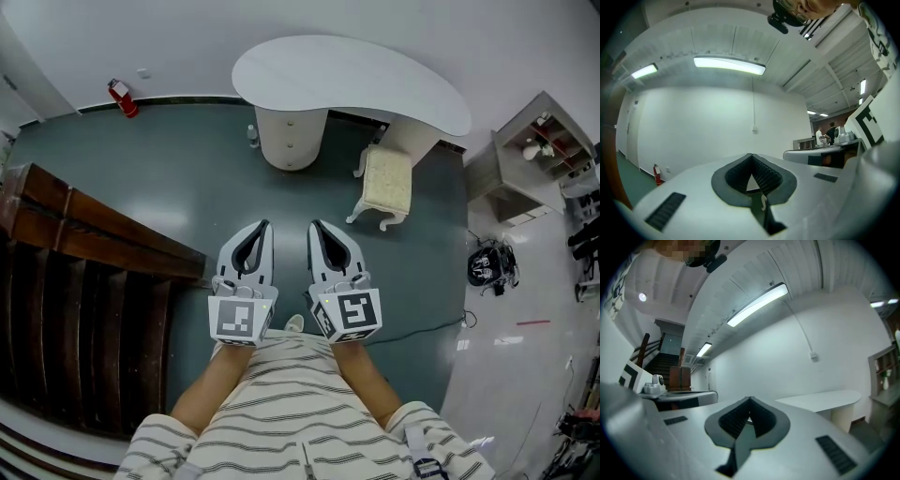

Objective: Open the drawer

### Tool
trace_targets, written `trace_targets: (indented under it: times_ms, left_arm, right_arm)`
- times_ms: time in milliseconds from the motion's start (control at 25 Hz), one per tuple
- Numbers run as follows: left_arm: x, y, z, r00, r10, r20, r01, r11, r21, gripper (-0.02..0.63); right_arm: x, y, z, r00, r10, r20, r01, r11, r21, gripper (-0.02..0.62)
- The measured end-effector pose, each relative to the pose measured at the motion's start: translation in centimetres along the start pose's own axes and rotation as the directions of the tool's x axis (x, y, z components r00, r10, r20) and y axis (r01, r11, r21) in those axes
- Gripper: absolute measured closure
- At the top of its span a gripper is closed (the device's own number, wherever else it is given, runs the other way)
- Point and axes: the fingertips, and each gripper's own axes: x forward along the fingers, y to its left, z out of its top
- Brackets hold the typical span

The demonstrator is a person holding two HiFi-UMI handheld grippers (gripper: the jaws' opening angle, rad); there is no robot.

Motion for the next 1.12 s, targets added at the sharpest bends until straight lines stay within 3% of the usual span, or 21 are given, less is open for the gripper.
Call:
trace_targets:
  times_ms: [400, 1120]
  left_arm:
    - [6.0, 4.4, -0.4, 0.999, -0.027, 0.018, 0.028, 0.999, -0.029, 0.601]
    - [21.5, 20.0, 0.3, 0.986, -0.166, 0.007, 0.166, 0.985, -0.052, 0.601]
  right_arm:
    - [7.0, -1.8, 0.2, 1.0, -0.028, -0.007, 0.028, 1.0, -0.014, 0.583]
    - [28.4, -3.0, 1.5, 0.987, -0.162, -0.02, 0.162, 0.987, -0.001, 0.583]
